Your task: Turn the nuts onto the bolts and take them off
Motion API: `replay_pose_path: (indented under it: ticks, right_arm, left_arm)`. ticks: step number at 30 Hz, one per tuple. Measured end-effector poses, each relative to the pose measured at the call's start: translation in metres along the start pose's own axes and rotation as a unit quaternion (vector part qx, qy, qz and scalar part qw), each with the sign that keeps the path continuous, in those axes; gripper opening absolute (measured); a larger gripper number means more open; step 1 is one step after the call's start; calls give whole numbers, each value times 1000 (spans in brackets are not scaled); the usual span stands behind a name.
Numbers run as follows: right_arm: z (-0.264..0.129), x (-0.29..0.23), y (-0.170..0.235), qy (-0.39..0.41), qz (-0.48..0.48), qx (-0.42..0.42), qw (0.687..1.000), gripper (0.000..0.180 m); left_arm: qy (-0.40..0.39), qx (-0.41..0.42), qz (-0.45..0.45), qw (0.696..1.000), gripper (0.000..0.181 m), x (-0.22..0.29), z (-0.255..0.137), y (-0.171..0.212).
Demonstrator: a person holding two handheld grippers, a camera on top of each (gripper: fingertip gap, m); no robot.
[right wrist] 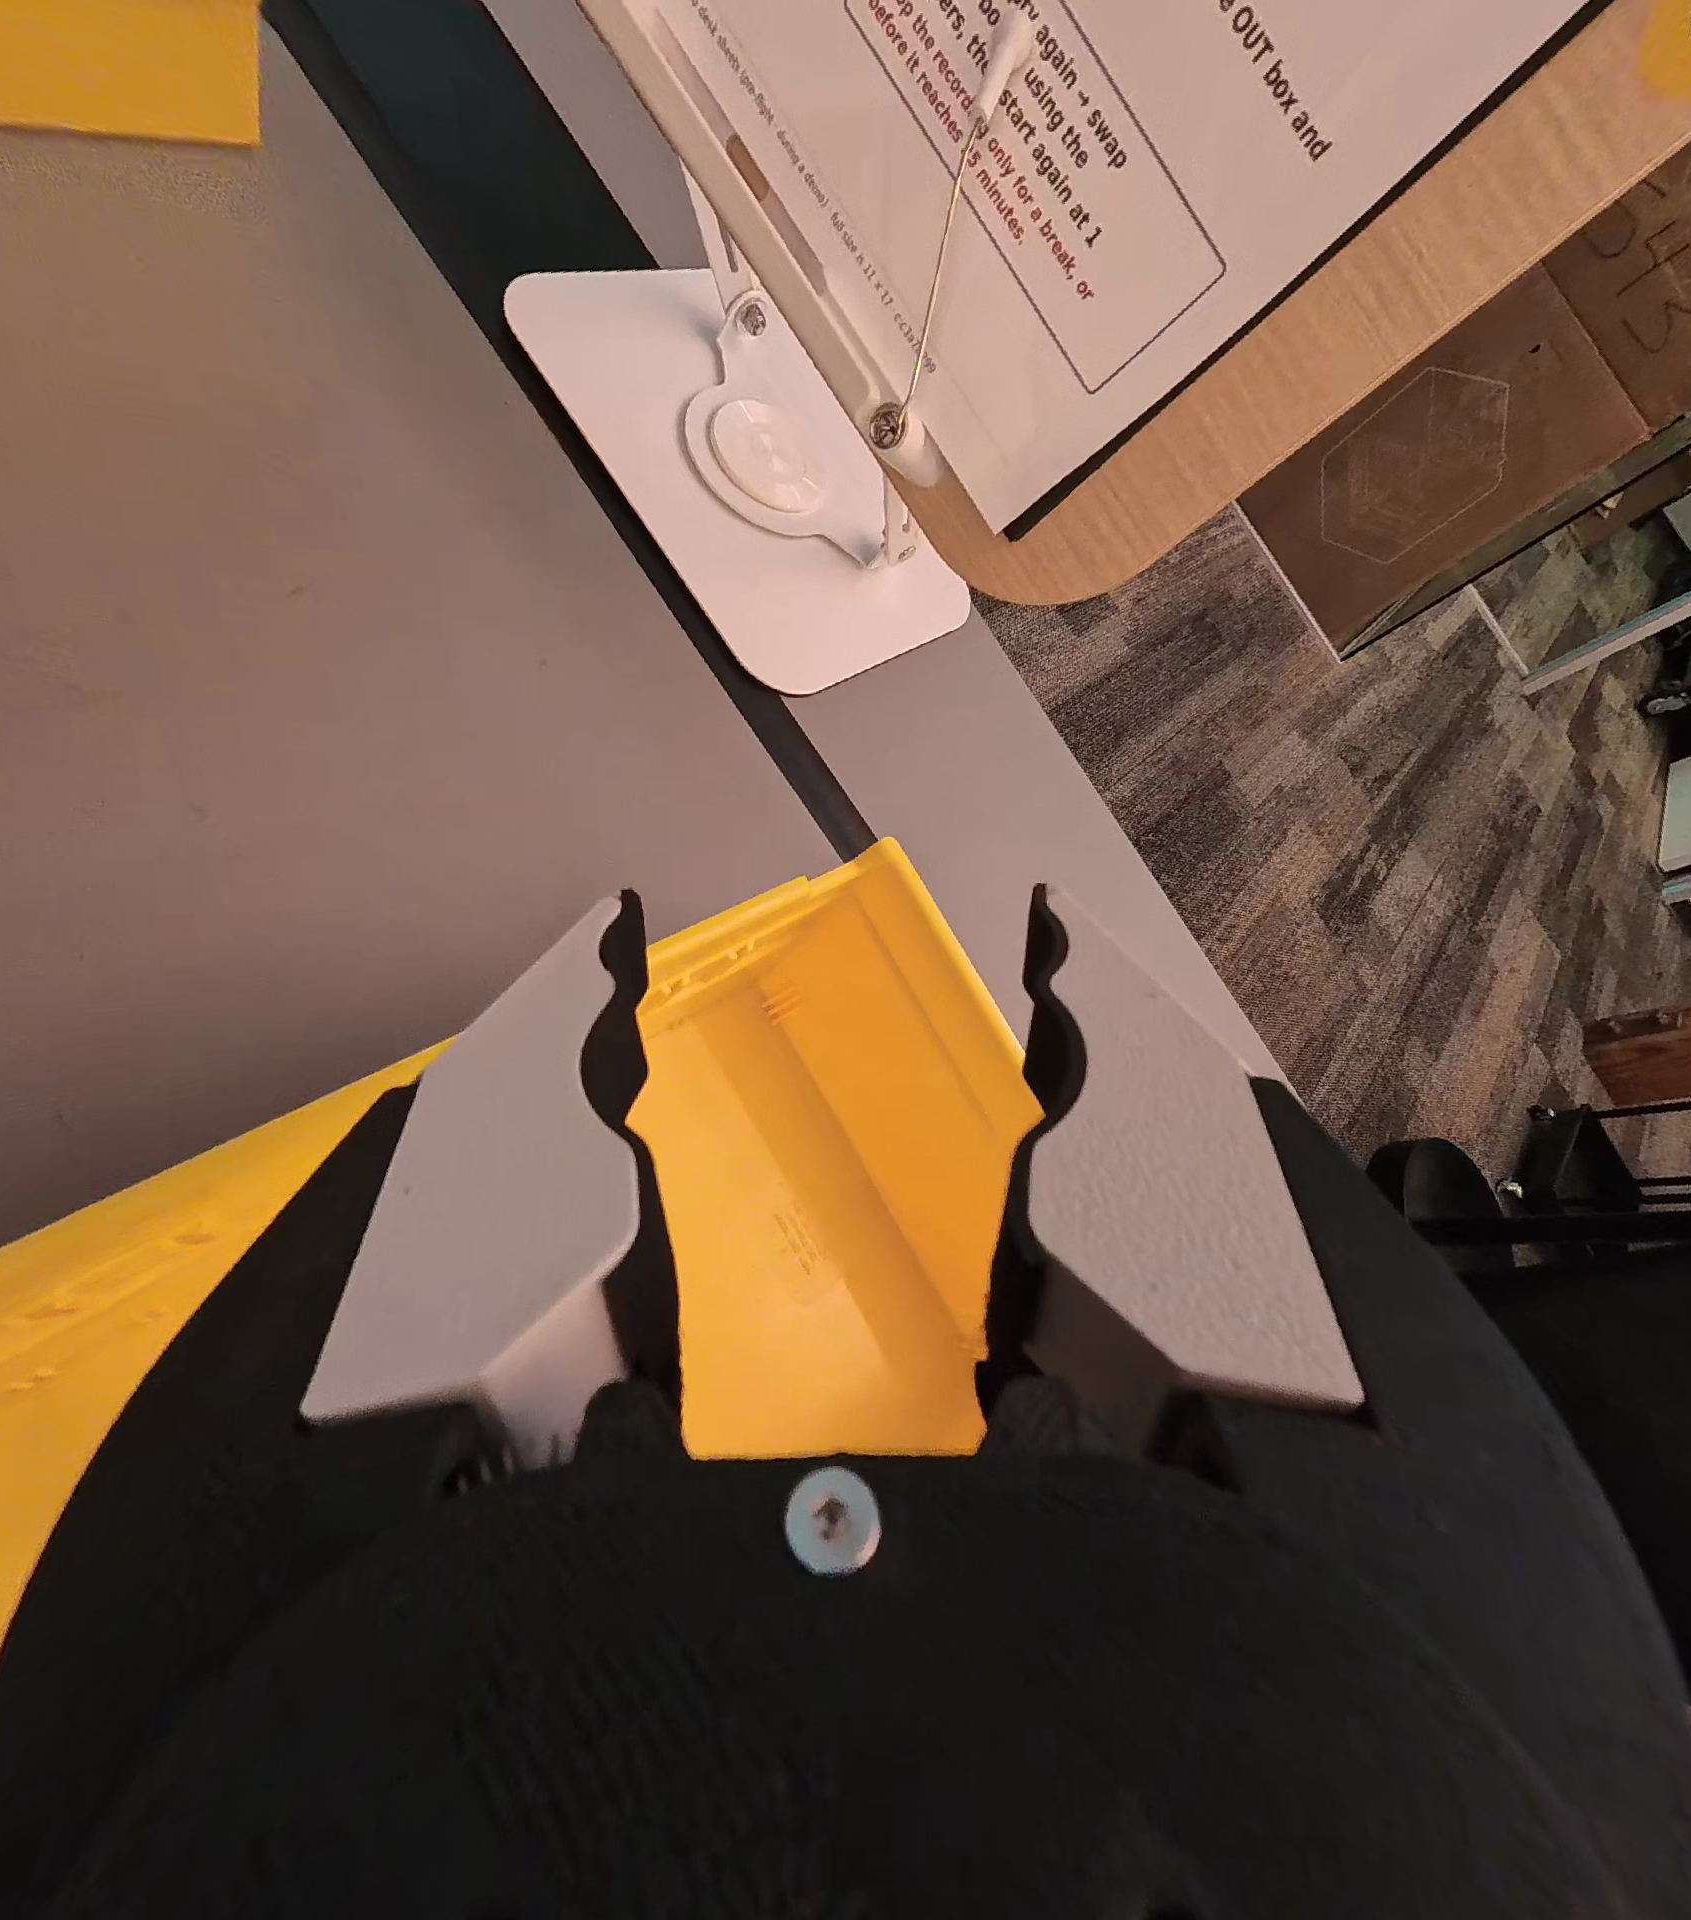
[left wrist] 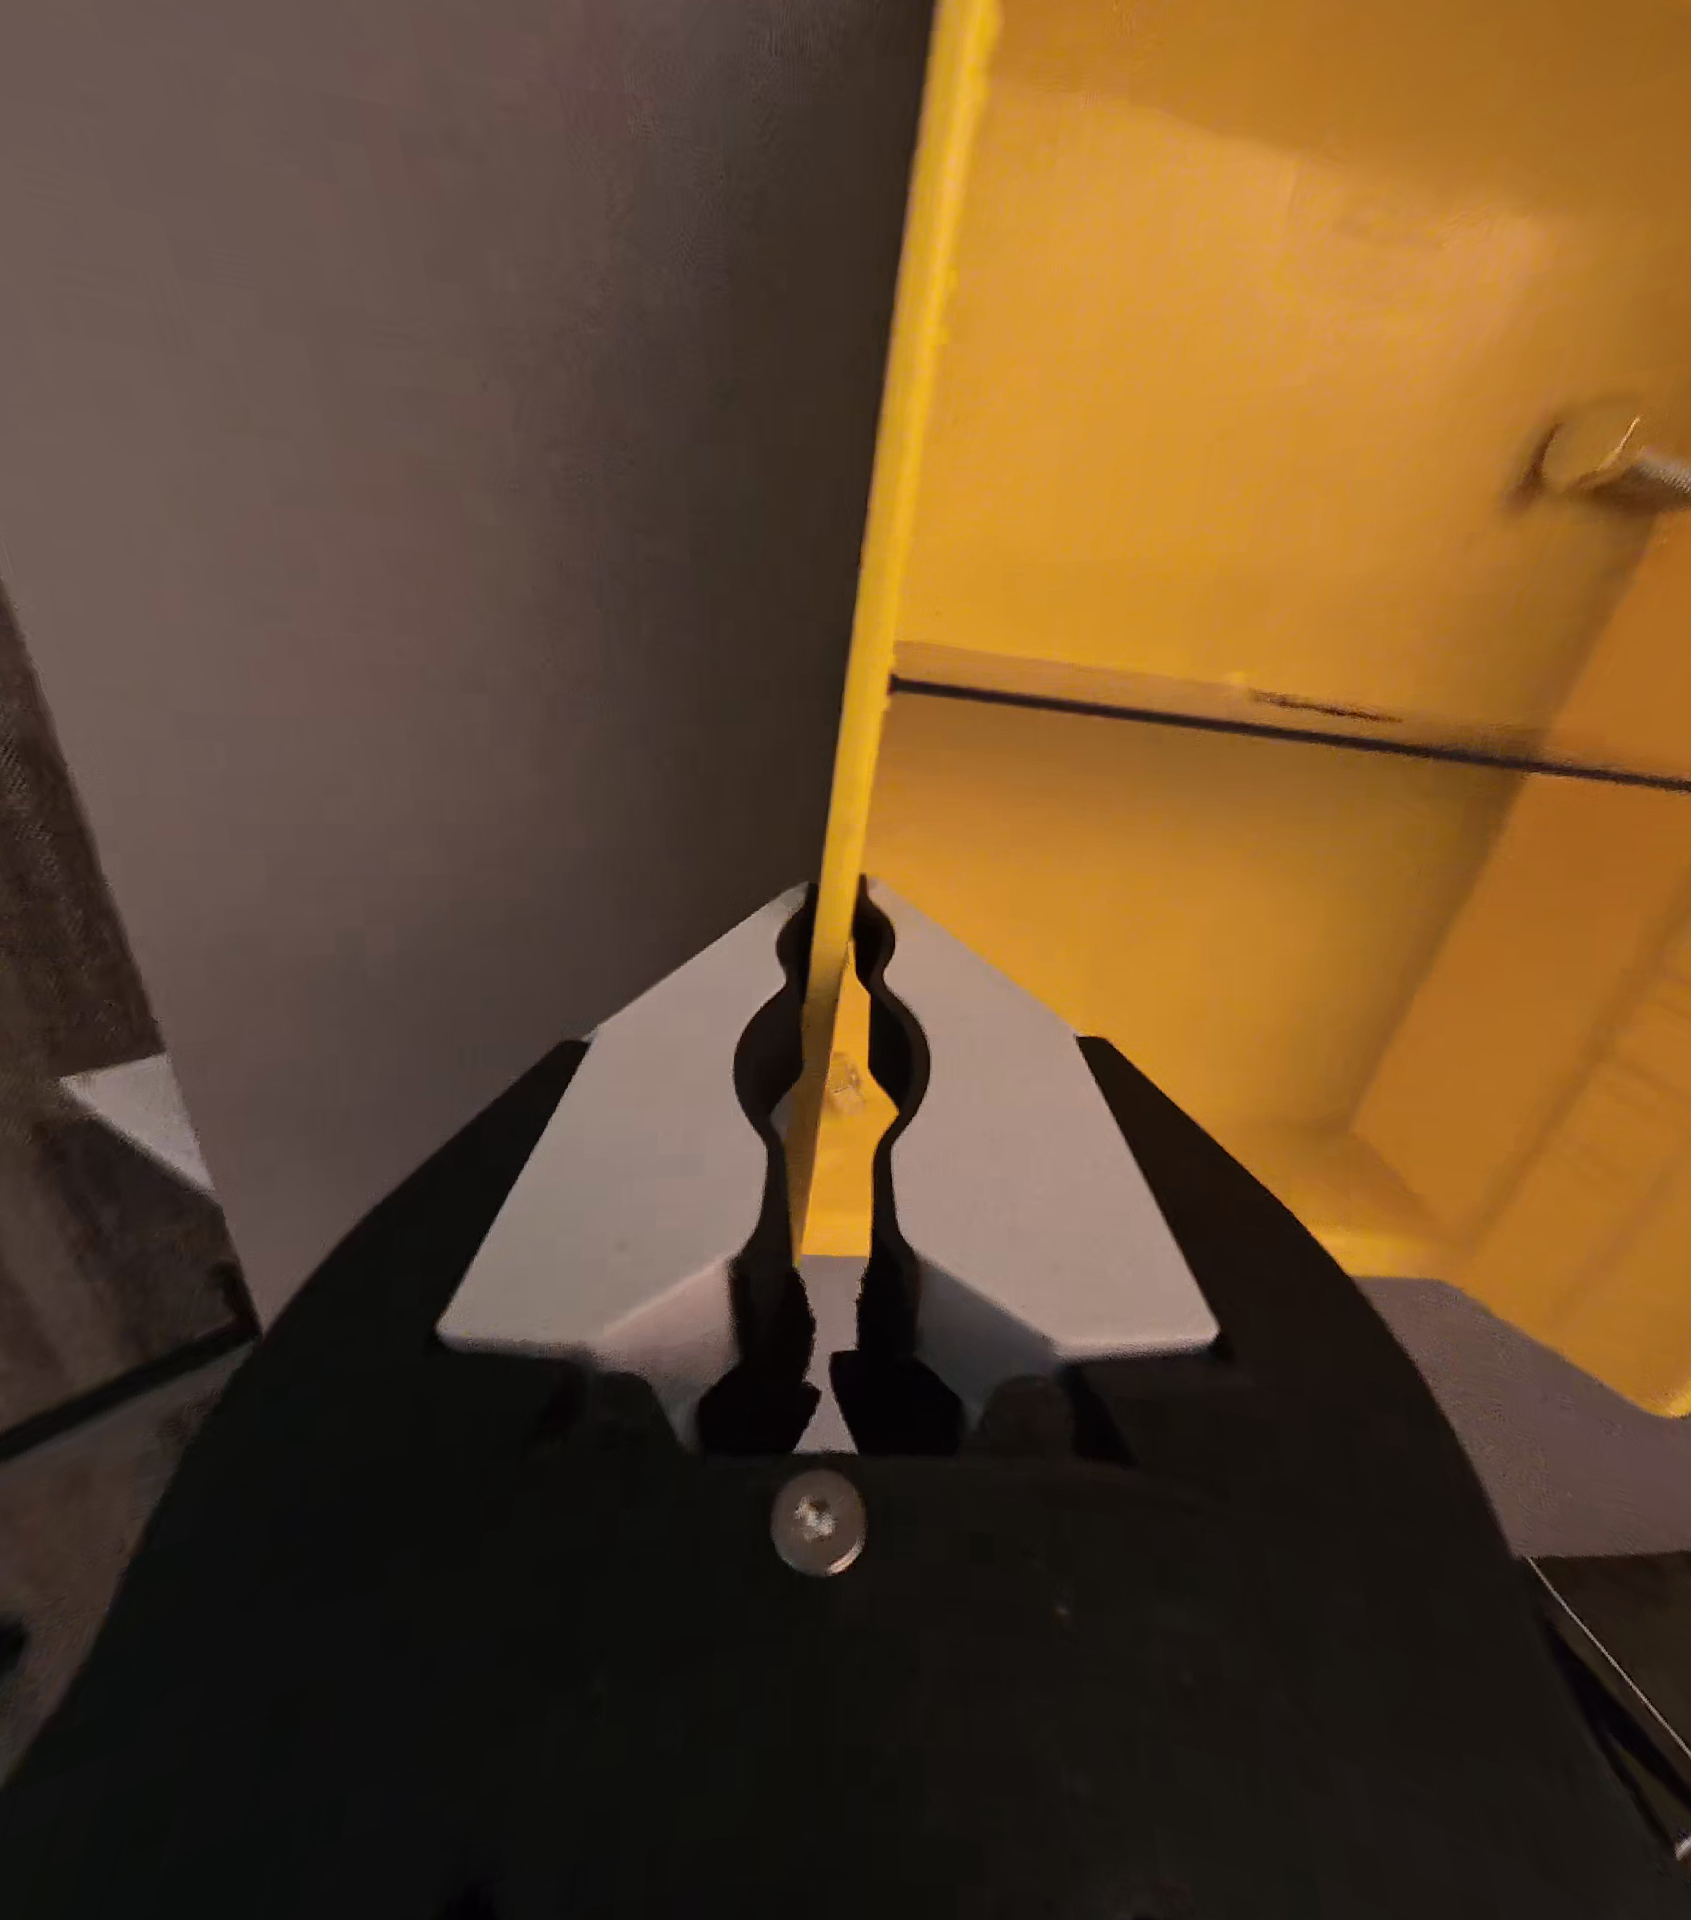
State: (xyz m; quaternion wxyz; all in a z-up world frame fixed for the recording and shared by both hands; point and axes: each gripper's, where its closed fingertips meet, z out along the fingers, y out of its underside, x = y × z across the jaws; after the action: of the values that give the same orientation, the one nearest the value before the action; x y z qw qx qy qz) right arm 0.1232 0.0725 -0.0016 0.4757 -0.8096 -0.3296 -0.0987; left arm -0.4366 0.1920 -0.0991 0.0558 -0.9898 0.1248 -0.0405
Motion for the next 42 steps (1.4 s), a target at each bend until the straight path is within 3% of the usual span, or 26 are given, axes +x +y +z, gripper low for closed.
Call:
replay_pose_path:
  ticks: [9, 13, 15, 17, 19, 22, 26, 29, 36, 42]
  right_arm:
    - [1, -3, -4, 1, -9, 1, 1000, 73]
    - [-4, 5, -13, 23, -9, 23, 999, 73]
    - [-11, 13, -27, 43, 1, 61, 997, 72]
    - [-22, 17, -45, 53, 14, 112, 992, 70]
    - [-35, 17, -60, 50, 22, 159, 986, 67]
    - [-51, 15, -74, 42, 26, 201, 978, 65]
    - [-62, -7, -80, -30, 26, 219, 975, 62]
    - [-73, -27, -84, -85, 14, 226, 970, 60]
    - [-85, -30, -88, -67, -17, 221, 973, 60]
    - [-89, -31, -89, -59, -27, 218, 974, 60]
  left_arm:
    - [-21, 33, 0, 999, 4, -12, -3, -9]
    - [-27, 106, -28, 994, 22, -2, -54, -5]
    - [21, 219, 33, 975, 25, 42, -101, -19]
    - [93, 315, 149, 933, 29, 115, -143, -25]
    - [159, 337, 287, 882, 36, 194, -156, -6]
    - [207, 234, 473, 824, 48, 288, -122, 46]
    - [225, 75, 578, 781, 42, 356, -59, 99]
    - [214, 9, 592, 777, 45, 375, -24, 116]
    - [156, -75, 611, 772, 47, 396, 38, 144]
    - [114, -108, 614, 773, 41, 395, 69, 151]
